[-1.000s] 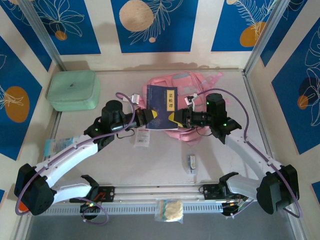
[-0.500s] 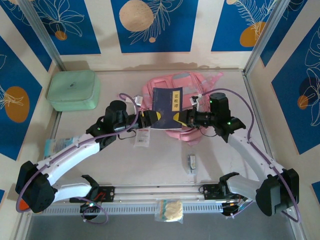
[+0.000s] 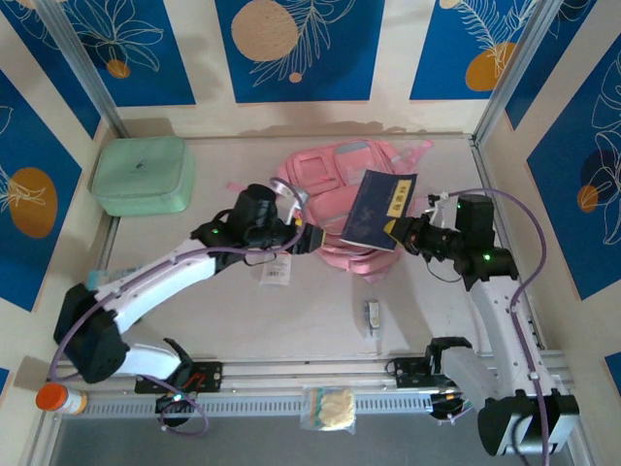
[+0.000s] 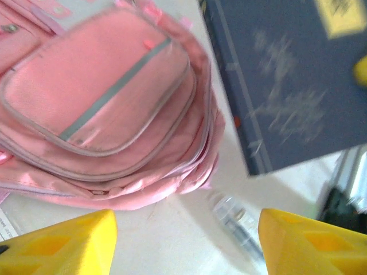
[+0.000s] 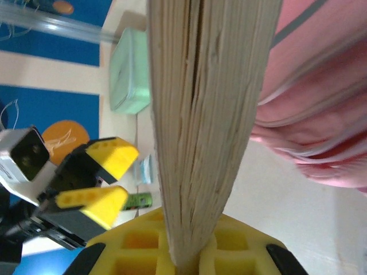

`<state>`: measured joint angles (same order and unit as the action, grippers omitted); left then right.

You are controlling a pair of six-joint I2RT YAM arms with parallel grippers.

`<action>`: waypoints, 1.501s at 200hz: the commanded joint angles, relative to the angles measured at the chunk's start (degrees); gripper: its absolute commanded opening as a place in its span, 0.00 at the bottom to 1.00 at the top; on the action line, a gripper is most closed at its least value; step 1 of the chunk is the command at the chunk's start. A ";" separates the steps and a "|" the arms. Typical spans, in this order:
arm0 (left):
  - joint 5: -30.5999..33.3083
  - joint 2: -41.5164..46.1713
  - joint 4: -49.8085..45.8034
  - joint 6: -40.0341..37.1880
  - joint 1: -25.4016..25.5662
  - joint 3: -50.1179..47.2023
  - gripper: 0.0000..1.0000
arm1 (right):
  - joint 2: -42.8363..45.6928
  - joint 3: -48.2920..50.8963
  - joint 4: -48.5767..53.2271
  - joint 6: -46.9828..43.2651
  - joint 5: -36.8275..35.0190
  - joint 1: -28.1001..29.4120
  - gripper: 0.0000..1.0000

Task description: Pack books, pencil case, and school supplies into a backpack

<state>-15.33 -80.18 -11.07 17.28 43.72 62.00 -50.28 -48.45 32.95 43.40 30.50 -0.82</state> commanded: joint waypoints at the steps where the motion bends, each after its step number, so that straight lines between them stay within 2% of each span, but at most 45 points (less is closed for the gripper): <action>1: 0.65 -4.72 -2.10 -11.76 1.72 4.61 0.67 | 1.50 1.08 5.12 -3.34 -0.30 -3.24 0.00; 38: 2.95 -15.38 -5.80 -23.66 4.97 13.64 0.70 | 2.10 2.25 9.10 -5.20 -1.55 -10.32 0.00; 60: 3.75 -21.35 -6.87 -27.69 5.89 18.32 0.71 | 1.87 2.83 10.04 -5.67 -0.92 -14.32 0.00; 106: 5.67 -30.82 -7.93 -30.49 5.98 26.08 0.71 | 2.00 3.10 11.07 -6.52 -0.70 -20.51 0.00; 168: 13.08 -41.21 -4.24 -31.48 5.92 34.42 0.68 | 1.67 3.66 10.42 -6.15 -0.20 -22.10 0.00; 191: 16.42 -44.78 -5.62 -31.19 5.85 38.48 0.58 | 1.86 3.93 9.77 -5.52 0.47 -22.15 0.00; 214: 20.26 -45.51 -3.65 -29.75 5.81 38.70 0.41 | 1.96 3.62 9.86 -5.60 0.63 -22.23 0.00; 257: 19.29 -42.50 -2.16 -29.27 5.58 37.67 0.10 | 2.32 2.76 11.01 -5.73 0.50 -22.29 0.00; 283: 21.19 -39.15 -2.11 -29.29 5.32 37.56 0.00 | 3.40 2.00 13.49 -5.69 -0.90 -22.29 0.00; 300: 20.87 -36.47 -1.65 -29.03 4.67 37.81 0.00 | 4.41 1.69 16.77 -6.15 -2.64 -22.29 0.00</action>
<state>2.68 -123.57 -15.00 -12.34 49.63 99.04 -47.97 -44.88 44.99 38.33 28.29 -22.74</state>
